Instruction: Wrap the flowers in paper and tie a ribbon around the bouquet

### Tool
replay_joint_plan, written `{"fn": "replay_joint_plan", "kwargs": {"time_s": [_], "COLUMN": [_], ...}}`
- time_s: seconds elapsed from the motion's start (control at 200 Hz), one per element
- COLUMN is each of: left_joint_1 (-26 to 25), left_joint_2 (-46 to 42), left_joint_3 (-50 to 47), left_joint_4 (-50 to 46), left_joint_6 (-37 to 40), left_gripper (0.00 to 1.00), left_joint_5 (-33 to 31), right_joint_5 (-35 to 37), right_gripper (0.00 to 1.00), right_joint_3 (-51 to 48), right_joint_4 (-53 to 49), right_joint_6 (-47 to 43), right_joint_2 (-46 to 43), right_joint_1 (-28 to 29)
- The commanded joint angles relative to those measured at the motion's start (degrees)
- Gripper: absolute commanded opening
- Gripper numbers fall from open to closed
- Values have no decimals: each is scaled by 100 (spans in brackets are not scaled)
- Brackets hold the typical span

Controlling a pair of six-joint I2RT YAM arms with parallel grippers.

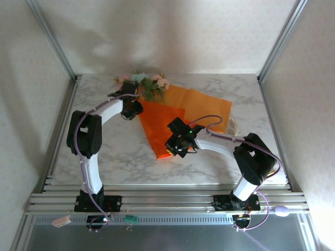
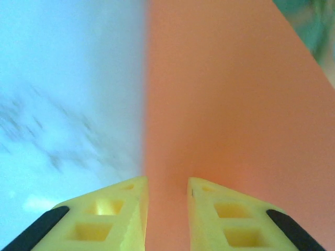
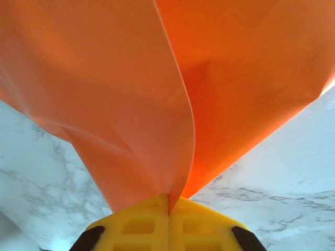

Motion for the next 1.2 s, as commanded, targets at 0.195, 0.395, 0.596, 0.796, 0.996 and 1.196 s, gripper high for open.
{"fn": "replay_joint_plan", "kwargs": {"time_s": [0.195,0.395,0.596,0.796,0.996,1.196], "left_joint_1": [186,192,250,258,224,162], "left_joint_2": [969,1460,1824,1939,1895,1887], "left_joint_3": [1121,1467,1749,1857,1831,1809], "left_joint_4": [-297,-648,-979,-1041,-1027,-1041], "left_joint_6": [523,599,646,655,670,690], "left_gripper": [24,22,18,18,18,18], "left_joint_5": [-353,-504,-951,-961,-878,-838], "right_joint_5": [393,727,975,1191,1069,1125], "right_gripper": [0,0,0,0,32,45], "right_joint_3": [514,645,534,320,46,-145], "right_joint_4": [-560,-589,-444,-406,104,404], "right_joint_6": [-983,-1626,-1998,-2178,-2411,-2155], "right_joint_2": [141,7,-250,-466,-570,-569], "right_joint_1": [208,398,622,799,851,1150]}}
